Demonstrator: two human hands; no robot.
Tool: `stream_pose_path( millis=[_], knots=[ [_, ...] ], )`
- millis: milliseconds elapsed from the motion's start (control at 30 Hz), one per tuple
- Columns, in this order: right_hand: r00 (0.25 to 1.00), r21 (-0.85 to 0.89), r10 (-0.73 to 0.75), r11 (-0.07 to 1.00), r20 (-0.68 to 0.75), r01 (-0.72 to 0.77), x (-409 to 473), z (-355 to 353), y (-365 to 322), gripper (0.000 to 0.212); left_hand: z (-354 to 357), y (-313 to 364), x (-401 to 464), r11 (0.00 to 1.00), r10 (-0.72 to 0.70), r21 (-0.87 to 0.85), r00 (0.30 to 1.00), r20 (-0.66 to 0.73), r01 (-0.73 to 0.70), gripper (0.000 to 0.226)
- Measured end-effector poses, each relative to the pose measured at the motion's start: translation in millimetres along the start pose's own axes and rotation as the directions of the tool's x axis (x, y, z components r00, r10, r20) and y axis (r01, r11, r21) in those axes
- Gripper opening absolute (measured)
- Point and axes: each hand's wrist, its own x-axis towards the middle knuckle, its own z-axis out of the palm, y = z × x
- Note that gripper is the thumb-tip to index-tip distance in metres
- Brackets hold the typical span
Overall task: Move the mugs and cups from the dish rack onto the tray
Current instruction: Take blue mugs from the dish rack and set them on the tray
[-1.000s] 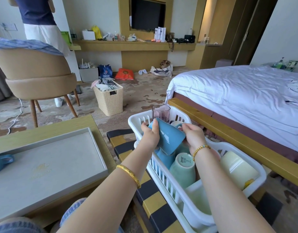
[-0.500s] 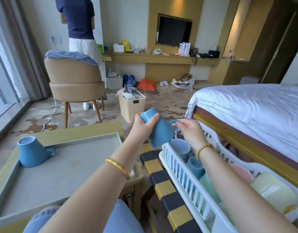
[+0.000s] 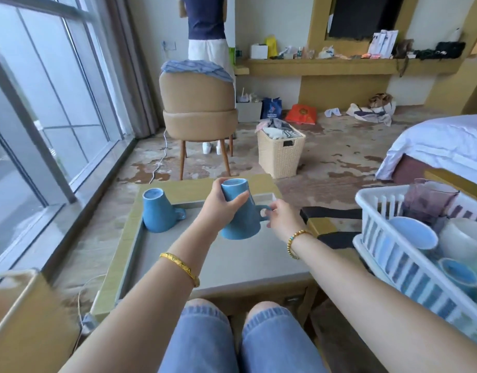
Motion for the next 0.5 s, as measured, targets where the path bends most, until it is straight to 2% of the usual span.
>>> stream_pose_path(
  millis=[200, 500],
  knots=[
    [0.995, -0.348, -0.089, 0.932, 0.04, 0.098, 16, 59, 0, 0.017, -19, -52, 15, 0.992, 0.069, 0.101, 0.997, 0.022, -0.071, 0.057],
    [0.987, -0.475, -0.136, 0.865, 0.083, 0.159, 51, 98, 10, 0.019, -32, -94, 53, 0.985, 0.088, 0.146, 0.996, 0.023, -0.09, 0.057]
  ],
)
